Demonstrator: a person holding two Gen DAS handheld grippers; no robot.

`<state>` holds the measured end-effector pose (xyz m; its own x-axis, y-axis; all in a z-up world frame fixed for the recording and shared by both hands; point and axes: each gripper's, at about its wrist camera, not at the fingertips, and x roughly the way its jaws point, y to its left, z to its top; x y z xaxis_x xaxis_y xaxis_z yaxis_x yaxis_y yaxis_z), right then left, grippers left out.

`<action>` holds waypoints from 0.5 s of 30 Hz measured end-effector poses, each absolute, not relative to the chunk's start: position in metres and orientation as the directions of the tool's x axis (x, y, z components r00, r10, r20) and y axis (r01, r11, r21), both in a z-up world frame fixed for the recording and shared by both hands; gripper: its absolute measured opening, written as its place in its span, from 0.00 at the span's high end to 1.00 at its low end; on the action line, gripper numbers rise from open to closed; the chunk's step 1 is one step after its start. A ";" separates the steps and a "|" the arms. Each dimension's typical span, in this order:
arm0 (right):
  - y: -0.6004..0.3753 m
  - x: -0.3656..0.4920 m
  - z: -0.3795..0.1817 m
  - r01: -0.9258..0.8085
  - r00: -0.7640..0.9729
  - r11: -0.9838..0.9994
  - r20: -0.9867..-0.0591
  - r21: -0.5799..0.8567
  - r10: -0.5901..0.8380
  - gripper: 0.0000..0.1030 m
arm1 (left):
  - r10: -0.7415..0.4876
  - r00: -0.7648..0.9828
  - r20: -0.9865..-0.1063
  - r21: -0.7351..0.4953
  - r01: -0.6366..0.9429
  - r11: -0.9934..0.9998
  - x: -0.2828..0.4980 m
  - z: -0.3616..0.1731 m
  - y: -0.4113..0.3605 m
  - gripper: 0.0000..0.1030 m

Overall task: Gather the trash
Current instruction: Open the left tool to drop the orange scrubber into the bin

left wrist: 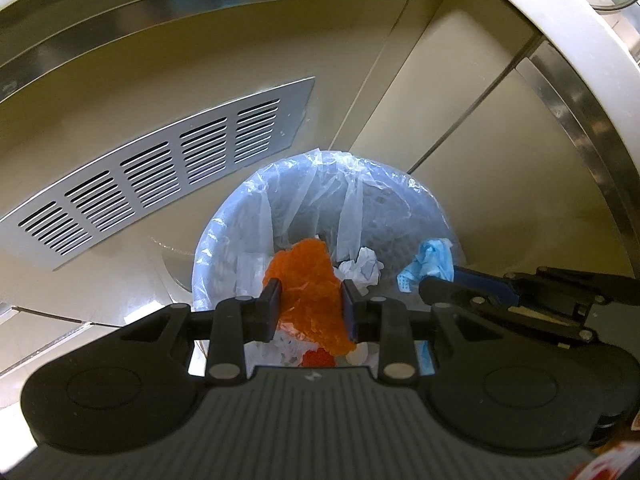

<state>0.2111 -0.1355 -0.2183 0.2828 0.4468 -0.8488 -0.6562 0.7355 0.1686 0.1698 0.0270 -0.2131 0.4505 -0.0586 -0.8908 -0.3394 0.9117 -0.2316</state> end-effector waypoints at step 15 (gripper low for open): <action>-0.140 0.215 -0.218 -0.655 0.282 0.736 -0.849 0.169 0.446 0.85 | -0.040 0.457 -0.889 -0.223 -0.355 0.908 0.172 -0.213 0.027 0.55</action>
